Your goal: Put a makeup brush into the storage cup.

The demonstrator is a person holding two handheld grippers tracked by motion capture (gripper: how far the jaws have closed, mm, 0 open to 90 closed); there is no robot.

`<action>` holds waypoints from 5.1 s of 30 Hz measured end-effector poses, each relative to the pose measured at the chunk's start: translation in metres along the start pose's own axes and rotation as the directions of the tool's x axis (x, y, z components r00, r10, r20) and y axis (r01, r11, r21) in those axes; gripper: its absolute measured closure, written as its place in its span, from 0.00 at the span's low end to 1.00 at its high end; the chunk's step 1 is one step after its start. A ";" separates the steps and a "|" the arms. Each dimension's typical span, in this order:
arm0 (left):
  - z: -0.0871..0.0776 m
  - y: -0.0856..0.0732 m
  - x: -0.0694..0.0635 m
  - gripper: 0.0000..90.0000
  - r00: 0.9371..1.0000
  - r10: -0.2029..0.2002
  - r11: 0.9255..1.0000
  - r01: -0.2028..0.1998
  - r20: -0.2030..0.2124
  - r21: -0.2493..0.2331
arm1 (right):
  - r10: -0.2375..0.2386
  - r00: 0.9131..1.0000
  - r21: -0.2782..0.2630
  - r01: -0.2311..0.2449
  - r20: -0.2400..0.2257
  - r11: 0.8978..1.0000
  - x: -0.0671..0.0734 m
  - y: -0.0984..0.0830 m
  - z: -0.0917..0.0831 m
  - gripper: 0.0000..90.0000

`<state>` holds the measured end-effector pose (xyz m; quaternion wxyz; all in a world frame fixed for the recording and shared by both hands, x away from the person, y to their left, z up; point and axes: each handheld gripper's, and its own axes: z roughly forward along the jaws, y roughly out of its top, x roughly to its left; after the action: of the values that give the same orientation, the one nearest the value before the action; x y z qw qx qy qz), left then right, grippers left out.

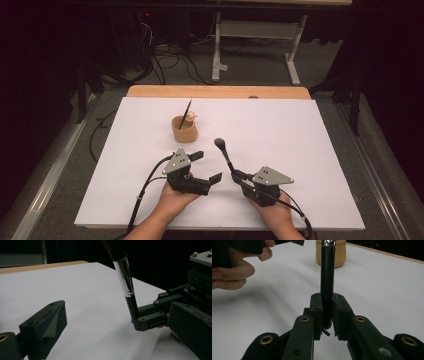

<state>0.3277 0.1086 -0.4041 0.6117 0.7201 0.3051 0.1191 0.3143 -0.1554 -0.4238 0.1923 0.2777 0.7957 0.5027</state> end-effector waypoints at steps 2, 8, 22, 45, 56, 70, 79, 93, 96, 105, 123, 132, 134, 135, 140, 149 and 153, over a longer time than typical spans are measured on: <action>0.000 0.000 0.000 0.03 1.000 -0.003 1.000 0.003 0.002 -0.002 | -0.001 1.000 0.004 0.001 -0.005 1.000 0.002 0.000 0.001 0.90; 0.001 0.000 -0.001 0.04 1.000 -0.012 1.000 0.012 0.007 -0.007 | -0.001 1.000 0.003 0.001 -0.021 1.000 0.006 0.000 0.002 0.90; 0.001 -0.002 -0.001 0.14 0.999 -0.025 0.999 0.026 0.034 -0.022 | -0.010 0.999 0.001 0.010 -0.044 1.000 0.013 0.000 0.004 0.90; 0.000 -0.004 0.000 0.38 0.995 -0.079 0.995 0.083 0.069 -0.051 | -0.026 0.996 -0.008 0.025 -0.083 1.000 0.018 0.001 0.007 0.90; -0.001 -0.005 0.002 0.60 0.992 -0.085 0.994 0.091 0.096 -0.059 | -0.032 0.995 -0.006 0.032 -0.089 0.999 0.019 0.000 0.007 0.90; -0.002 -0.006 0.003 0.79 0.988 -0.092 0.994 0.099 0.123 -0.050 | -0.041 0.995 -0.002 0.041 -0.091 0.999 0.021 0.000 0.008 0.90; -0.002 -0.007 0.004 0.83 0.983 -0.110 0.992 0.119 0.144 -0.052 | -0.043 0.995 -0.007 0.042 -0.087 0.999 0.021 0.000 0.008 0.90; -0.001 -0.007 0.003 0.85 0.979 -0.118 0.990 0.128 0.163 -0.054 | -0.060 0.995 -0.006 0.060 -0.076 0.998 0.022 -0.001 0.009 0.90; -0.001 -0.007 0.002 0.86 0.980 -0.116 0.990 0.127 0.162 -0.056 | -0.057 0.995 -0.009 0.057 -0.076 0.998 0.023 -0.001 0.009 0.89; -0.001 -0.007 0.002 0.86 0.982 -0.108 0.992 0.118 0.156 -0.052 | -0.057 0.995 -0.012 0.056 -0.080 0.998 0.022 0.000 0.008 0.84; -0.007 -0.005 0.005 0.86 0.994 -0.055 0.997 0.060 0.099 -0.045 | -0.039 0.997 -0.016 0.038 -0.071 0.999 0.017 0.000 0.003 0.74; -0.012 -0.003 0.007 0.86 0.998 -0.014 0.999 0.016 0.065 -0.027 | -0.014 0.999 -0.019 0.013 -0.047 1.000 0.008 0.000 -0.003 0.67; -0.013 -0.002 0.008 0.86 0.998 -0.006 1.000 0.007 0.057 -0.024 | -0.009 0.999 -0.022 0.008 -0.039 1.000 0.005 0.000 -0.005 0.65; -0.014 -0.002 0.008 0.86 0.999 -0.003 1.000 0.005 0.054 -0.023 | -0.005 0.999 -0.026 0.004 -0.037 1.000 0.004 -0.001 -0.005 0.65; -0.016 0.000 0.010 0.86 1.000 0.008 1.000 -0.007 0.027 -0.014 | 0.013 1.000 -0.035 -0.014 -0.019 0.999 -0.004 -0.002 -0.009 0.57; -0.022 0.003 0.016 0.86 1.000 0.032 0.999 -0.032 -0.001 0.002 | 0.054 0.998 -0.059 -0.052 0.037 0.997 -0.015 -0.004 -0.015 0.42; -0.024 0.003 0.019 0.86 0.999 0.042 0.999 -0.041 -0.024 0.011 | 0.056 0.997 -0.068 -0.053 0.045 0.996 -0.018 -0.004 -0.017 0.38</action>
<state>0.3304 0.1391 -0.3999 0.6017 0.7280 0.2980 0.1387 0.3174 -0.1804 -0.4200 0.2065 0.3043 0.7659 0.5274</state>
